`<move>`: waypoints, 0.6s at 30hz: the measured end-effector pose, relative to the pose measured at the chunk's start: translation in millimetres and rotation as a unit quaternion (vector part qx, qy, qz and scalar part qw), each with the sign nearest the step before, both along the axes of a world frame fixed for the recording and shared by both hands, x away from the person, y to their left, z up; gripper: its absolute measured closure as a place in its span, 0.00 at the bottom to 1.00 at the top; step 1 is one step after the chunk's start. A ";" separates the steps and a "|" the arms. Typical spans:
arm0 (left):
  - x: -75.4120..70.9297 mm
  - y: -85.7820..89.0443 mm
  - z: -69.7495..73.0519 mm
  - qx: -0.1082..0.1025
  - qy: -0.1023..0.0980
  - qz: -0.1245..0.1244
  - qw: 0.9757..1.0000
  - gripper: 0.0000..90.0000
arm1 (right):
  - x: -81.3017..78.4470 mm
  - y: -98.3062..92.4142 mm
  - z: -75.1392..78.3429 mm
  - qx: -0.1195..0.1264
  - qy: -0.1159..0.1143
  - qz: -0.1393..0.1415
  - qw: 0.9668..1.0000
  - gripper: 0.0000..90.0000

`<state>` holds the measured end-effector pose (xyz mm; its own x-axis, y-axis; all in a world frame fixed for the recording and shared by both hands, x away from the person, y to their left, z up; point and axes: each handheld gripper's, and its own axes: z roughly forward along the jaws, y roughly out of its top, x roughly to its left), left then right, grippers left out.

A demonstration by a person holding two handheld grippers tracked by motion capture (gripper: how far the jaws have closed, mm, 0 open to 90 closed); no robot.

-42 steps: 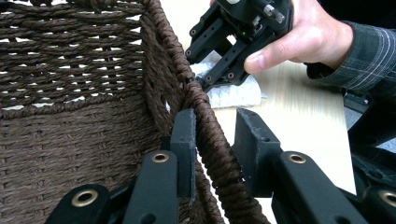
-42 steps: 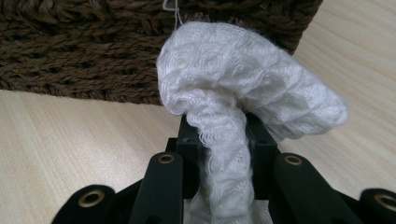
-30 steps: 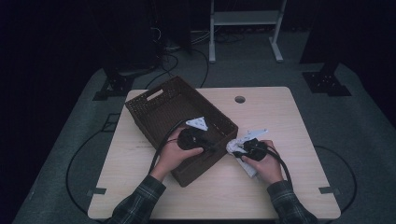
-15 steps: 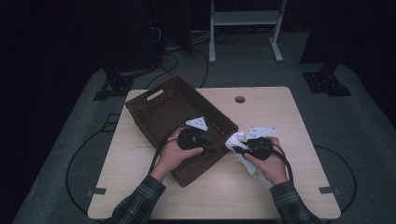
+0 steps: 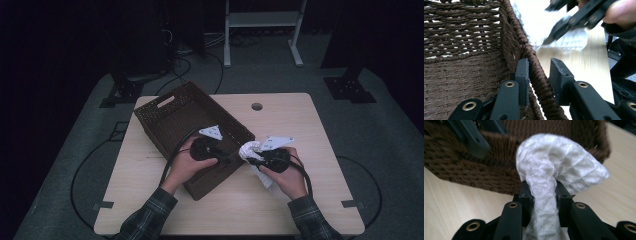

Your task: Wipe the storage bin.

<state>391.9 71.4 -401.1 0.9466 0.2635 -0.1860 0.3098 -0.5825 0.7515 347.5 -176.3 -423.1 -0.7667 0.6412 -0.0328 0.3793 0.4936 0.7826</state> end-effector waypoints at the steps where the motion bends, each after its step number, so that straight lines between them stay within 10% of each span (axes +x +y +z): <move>1: 0.0 0.0 0.0 0.000 0.000 0.000 1.000 0.77 | 3.0 2.2 -5.9 -0.003 0.007 -0.001 1.000 0.80; 18: -0.4 -0.1 0.0 0.001 -0.001 0.000 1.000 0.77 | 21.6 15.8 -50.8 -0.062 0.074 0.011 0.995 0.80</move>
